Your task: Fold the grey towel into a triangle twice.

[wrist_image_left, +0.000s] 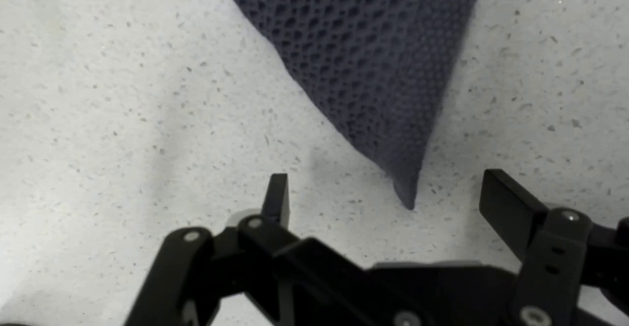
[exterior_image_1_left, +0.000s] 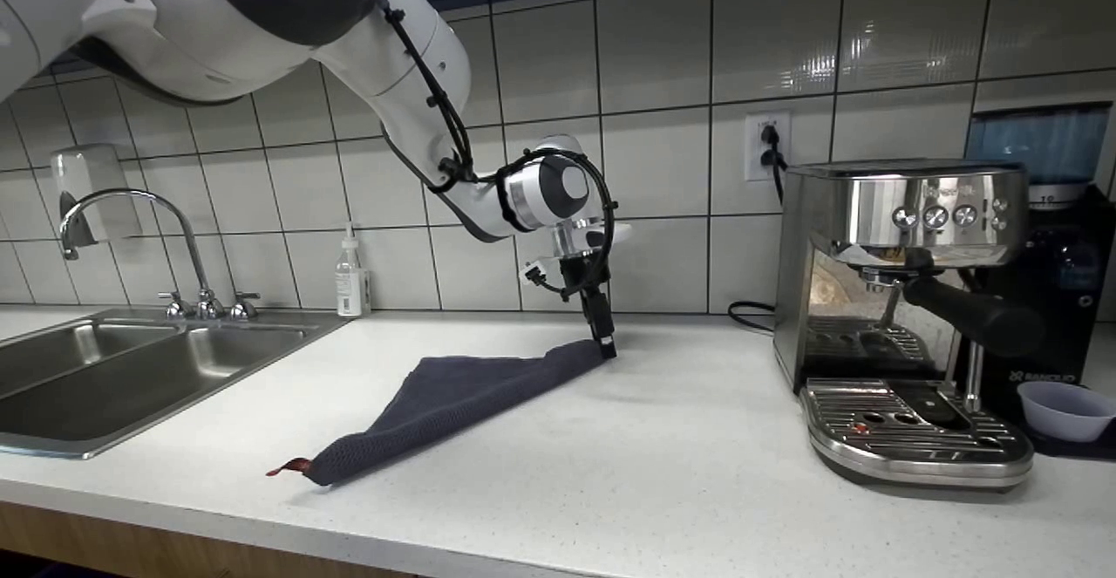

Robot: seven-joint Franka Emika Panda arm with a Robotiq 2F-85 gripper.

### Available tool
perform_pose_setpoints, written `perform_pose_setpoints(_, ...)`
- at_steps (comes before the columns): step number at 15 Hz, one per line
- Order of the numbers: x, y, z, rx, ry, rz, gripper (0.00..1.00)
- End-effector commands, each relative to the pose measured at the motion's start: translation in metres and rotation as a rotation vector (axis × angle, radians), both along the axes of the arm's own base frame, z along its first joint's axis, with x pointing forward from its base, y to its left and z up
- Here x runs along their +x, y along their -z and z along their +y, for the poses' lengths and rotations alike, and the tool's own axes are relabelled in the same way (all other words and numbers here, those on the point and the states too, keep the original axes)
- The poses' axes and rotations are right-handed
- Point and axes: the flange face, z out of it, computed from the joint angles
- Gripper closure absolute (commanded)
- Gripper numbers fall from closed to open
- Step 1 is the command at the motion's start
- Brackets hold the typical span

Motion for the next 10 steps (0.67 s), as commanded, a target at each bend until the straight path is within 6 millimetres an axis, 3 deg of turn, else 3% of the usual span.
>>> perform_pose_setpoints(1, 0.011, -0.004, 0.004, 0.022, 0.006, -0.004, 0.0)
perform_pose_setpoints(10, 0.01, -0.005, 0.016, 0.021, -0.008, -0.003, 0.0)
